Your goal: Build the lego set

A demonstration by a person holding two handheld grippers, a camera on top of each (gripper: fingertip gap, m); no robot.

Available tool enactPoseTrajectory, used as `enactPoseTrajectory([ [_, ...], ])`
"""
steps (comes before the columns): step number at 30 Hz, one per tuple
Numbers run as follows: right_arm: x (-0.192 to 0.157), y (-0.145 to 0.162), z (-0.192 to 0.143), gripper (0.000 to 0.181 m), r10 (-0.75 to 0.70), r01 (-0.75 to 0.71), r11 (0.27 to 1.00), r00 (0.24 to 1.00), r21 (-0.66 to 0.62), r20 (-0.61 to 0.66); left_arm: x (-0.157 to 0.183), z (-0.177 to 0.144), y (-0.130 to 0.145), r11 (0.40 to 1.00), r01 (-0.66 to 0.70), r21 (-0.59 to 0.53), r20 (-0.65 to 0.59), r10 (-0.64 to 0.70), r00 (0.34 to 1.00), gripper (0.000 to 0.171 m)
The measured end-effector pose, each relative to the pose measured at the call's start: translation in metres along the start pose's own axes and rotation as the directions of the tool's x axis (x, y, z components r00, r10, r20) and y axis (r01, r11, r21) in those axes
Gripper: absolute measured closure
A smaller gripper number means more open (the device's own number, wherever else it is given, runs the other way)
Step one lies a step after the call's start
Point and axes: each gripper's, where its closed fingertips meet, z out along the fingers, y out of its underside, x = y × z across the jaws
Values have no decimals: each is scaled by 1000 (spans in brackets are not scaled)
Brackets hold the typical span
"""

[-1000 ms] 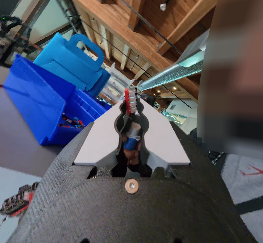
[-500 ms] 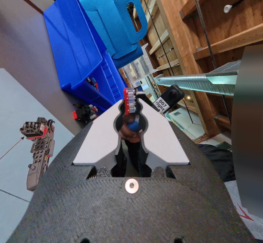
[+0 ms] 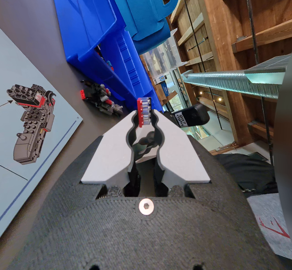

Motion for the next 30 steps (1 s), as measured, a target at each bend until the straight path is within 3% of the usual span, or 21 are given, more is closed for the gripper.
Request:
enactPoseTrajectory([
  [5, 2, 10, 10, 161, -60, 56, 994, 998, -96, -30, -4, 0, 8, 999, 39, -17, 11, -39, 999, 157],
  [7, 6, 11, 11, 172, -64, 58, 993, 997, -105, -53, -6, 1, 12, 998, 54, -35, 16, -54, 998, 157],
  [16, 26, -12, -8, 181, 52, -50, 998, 994, 31, -93, -7, 10, 20, 988, 107, -111, -6, -108, 994, 156],
  [20, 33, -12, -16, 181, 64, -62, 998, 992, 19, -107, -11, 11, 23, 986, 127, -107, -17, -130, 991, 156],
  [25, 19, 6, -5, 164, 42, -45, 998, 998, -47, -50, -9, 6, 23, 990, 81, -114, -12, -82, 997, 157],
  [30, 9, 17, 3, 154, -64, 61, 991, 998, -120, -28, -8, 2, 21, 991, 74, -111, -20, -76, 997, 157],
])
